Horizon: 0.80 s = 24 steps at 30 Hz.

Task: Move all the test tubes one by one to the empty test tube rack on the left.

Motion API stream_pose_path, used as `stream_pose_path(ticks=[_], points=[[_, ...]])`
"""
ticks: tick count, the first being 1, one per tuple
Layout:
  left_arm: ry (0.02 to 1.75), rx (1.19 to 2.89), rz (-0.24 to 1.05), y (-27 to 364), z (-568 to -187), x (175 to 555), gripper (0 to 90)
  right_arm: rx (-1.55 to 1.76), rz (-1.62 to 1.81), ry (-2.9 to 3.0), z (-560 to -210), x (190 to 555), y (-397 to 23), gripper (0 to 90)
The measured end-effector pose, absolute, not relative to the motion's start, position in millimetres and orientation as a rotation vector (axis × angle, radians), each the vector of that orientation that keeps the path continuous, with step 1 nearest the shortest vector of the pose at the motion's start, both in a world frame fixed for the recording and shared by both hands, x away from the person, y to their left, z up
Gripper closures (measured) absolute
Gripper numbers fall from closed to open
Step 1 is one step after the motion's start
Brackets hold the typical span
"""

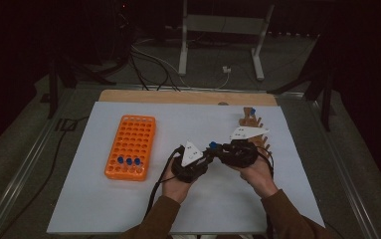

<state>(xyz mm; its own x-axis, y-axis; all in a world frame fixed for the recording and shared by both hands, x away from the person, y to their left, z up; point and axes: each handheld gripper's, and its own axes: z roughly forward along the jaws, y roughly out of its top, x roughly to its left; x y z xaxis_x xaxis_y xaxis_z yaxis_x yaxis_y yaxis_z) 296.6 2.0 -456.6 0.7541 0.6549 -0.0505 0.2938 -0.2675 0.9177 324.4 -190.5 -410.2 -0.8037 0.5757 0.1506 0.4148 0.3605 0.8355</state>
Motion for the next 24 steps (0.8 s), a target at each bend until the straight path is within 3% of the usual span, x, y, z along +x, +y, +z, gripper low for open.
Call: stream_pose_path(ticks=[3,24], points=[[0.736,1.859,0.413,2,-456,297,78.3,0.905,1.425,2.447,-410,325,-192,71.3],[0.822,1.814,0.413,25,-450,302,78.2,1.013,1.398,2.320,-412,323,-220,8.8]])
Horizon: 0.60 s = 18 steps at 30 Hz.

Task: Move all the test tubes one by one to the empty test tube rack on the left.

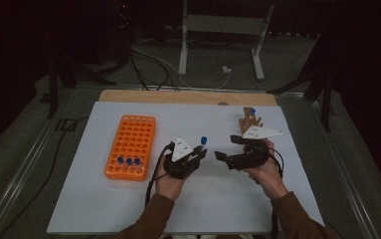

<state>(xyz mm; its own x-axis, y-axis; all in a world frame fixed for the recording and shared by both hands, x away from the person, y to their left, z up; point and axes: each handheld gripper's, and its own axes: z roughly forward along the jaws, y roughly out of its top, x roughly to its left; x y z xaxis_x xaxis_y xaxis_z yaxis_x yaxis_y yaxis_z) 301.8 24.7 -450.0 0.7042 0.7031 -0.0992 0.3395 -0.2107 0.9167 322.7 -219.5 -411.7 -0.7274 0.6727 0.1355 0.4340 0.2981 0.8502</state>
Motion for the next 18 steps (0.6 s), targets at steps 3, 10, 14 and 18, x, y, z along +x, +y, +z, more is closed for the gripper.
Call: stream_pose_path(ticks=[3,10,14,18], points=[[0.832,1.800,0.407,30,-447,302,78.3,1.063,1.390,2.285,-414,325,-229,2.8],[0.857,1.780,0.408,45,-440,303,78.2,1.126,1.351,2.223,-421,324,-249,0.0],[0.869,1.755,0.414,55,-435,303,78.2,1.159,1.348,2.186,-423,322,-261,0.0],[0.879,1.722,0.419,67,-426,302,78.2,1.172,1.343,2.169,-425,319,-269,0.0]])
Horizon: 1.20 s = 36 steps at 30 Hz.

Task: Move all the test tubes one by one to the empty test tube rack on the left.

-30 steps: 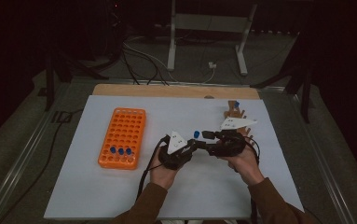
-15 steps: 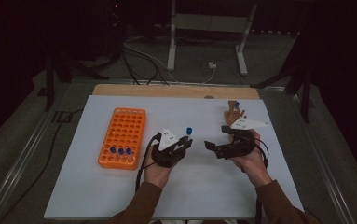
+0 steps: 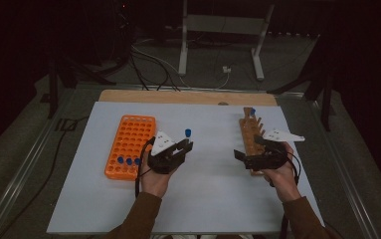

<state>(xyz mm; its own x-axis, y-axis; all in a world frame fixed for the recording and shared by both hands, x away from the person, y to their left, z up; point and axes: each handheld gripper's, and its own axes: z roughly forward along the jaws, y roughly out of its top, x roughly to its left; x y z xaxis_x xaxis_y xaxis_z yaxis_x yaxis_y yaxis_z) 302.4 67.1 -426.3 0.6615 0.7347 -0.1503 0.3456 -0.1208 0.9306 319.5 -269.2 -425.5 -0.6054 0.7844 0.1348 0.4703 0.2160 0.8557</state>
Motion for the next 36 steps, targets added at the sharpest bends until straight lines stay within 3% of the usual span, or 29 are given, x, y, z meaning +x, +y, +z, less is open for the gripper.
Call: stream_pose_path(ticks=[20,36], points=[[0.923,1.648,0.516,135,-401,295,78.0,1.222,1.342,2.098,-434,312,-298,0.0],[1.028,1.592,0.617,195,-406,284,78.0,1.242,1.354,2.063,-431,312,-308,0.0]])
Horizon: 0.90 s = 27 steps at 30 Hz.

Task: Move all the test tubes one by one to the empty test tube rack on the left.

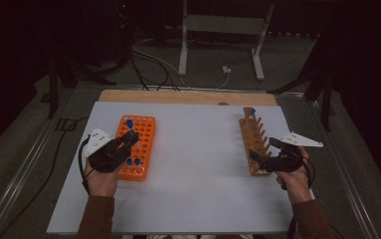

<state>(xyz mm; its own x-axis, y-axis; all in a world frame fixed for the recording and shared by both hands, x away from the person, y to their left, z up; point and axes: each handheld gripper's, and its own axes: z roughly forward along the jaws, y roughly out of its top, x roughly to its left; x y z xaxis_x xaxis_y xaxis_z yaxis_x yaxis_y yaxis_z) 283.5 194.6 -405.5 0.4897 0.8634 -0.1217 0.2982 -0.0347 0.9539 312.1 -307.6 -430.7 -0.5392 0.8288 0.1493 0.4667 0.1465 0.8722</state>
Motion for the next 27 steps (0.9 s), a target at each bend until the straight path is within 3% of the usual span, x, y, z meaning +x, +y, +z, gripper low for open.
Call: stream_pose_path(ticks=[13,27], points=[[1.130,1.571,0.665,232,-422,276,78.0,1.234,1.360,2.067,-430,311,-307,0.0],[1.215,1.604,0.643,239,-457,271,78.0,1.226,1.367,2.074,-430,311,-307,0.0]])
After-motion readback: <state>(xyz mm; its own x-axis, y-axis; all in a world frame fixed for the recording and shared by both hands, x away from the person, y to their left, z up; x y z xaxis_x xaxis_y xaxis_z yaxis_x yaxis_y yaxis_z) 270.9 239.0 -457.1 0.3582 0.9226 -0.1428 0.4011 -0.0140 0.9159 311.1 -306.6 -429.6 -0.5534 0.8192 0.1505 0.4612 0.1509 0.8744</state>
